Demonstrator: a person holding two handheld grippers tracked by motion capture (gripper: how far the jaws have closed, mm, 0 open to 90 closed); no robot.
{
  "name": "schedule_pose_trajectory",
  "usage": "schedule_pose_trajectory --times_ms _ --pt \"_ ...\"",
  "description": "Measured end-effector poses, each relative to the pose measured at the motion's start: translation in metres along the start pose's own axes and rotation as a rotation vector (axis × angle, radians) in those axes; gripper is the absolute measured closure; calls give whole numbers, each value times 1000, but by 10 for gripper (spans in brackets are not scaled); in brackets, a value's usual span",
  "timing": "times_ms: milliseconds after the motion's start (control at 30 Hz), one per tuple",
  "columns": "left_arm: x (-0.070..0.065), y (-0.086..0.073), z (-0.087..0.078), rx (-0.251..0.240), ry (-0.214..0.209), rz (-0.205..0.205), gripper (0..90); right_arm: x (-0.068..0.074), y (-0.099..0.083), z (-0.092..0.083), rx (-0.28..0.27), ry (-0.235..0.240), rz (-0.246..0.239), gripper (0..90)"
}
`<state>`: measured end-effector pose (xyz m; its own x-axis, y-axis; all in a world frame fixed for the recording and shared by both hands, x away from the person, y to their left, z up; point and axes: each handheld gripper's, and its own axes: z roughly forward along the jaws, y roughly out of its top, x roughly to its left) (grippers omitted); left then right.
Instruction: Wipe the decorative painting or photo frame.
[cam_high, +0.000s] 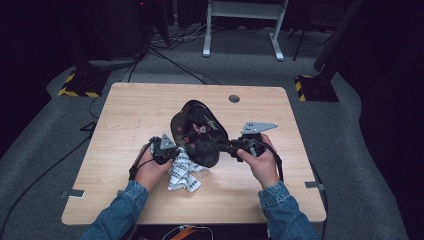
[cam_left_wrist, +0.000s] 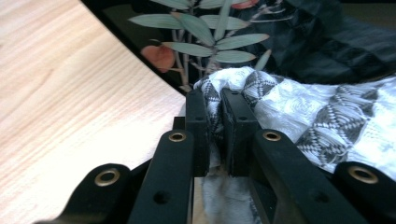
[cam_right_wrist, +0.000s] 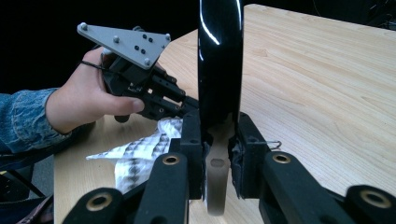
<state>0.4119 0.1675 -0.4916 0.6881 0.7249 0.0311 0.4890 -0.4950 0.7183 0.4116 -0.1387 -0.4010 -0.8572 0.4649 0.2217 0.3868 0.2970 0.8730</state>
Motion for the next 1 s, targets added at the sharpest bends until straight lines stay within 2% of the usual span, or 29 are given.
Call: schedule_pose_trajectory --times_ms 33,200,233,267,433,533,633,667,800,867,1000 --pt "-3 0 1 0 -14 1 828 0 0 0 -1 1 0 777" --pt "-27 6 4 4 -69 57 828 0 0 0 0 1 -1 778" --pt "-27 6 4 4 -69 57 828 0 0 0 0 1 -1 778" --pt "-37 9 6 5 -79 89 828 0 0 0 0 1 -3 778" --pt "-44 11 8 2 -99 102 827 0 0 -1 1 0 -2 779" --pt "-42 11 8 -1 -99 108 827 -1 0 -2 2 1 1 779" --pt "-37 9 7 0 -76 95 825 -1 0 -2 4 1 1 778" --pt "-28 7 6 0 -54 77 825 -1 -1 -2 1 1 4 777" --pt "-12 2 3 -5 -7 42 825 -1 -1 -2 2 1 3 777" --pt "-6 1 1 -10 -5 27 826 -2 -1 -2 1 1 2 779" --pt "2 2 -13 -55 -35 -6 828 -1 0 -3 1 -19 -8 787"
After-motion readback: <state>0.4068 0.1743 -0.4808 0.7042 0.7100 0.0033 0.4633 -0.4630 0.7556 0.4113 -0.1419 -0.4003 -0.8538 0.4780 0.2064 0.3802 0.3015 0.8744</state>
